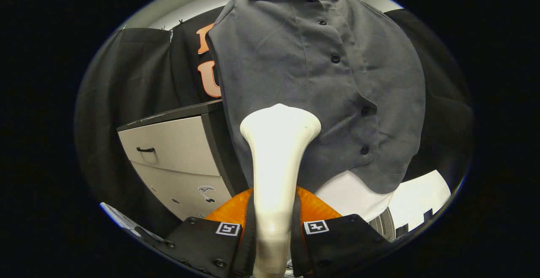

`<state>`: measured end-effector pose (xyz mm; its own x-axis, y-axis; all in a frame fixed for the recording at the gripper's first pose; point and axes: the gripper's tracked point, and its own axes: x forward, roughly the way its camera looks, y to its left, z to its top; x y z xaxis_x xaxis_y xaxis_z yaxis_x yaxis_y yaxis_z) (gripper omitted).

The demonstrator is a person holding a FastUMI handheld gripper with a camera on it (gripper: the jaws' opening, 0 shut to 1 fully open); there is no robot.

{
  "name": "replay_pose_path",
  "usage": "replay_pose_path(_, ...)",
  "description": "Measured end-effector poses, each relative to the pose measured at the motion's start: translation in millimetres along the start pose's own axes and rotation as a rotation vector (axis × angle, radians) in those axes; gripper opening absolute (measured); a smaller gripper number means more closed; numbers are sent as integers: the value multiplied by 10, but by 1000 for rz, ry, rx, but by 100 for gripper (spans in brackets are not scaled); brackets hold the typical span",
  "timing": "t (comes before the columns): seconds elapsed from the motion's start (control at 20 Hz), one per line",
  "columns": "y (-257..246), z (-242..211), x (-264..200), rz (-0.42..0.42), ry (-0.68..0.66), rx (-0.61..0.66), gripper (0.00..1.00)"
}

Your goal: Iron the clothes twice with a garment steamer, once on the left side and once on the right side.

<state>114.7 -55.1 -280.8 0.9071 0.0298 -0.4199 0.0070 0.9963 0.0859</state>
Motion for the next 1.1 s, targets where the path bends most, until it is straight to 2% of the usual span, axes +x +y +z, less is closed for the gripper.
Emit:
replay_pose_path(0.25,82,409,-290,25,-88,-19,41)
replay_pose_path(0.5,34,1071,-647,31,-203,-18,41)
replay_pose_path(0.8,-330,1846,-1036,-20,-327,-39,41)
replay_pose_path(1.1,-902,2303,-1143,-84,-373,-37,41)
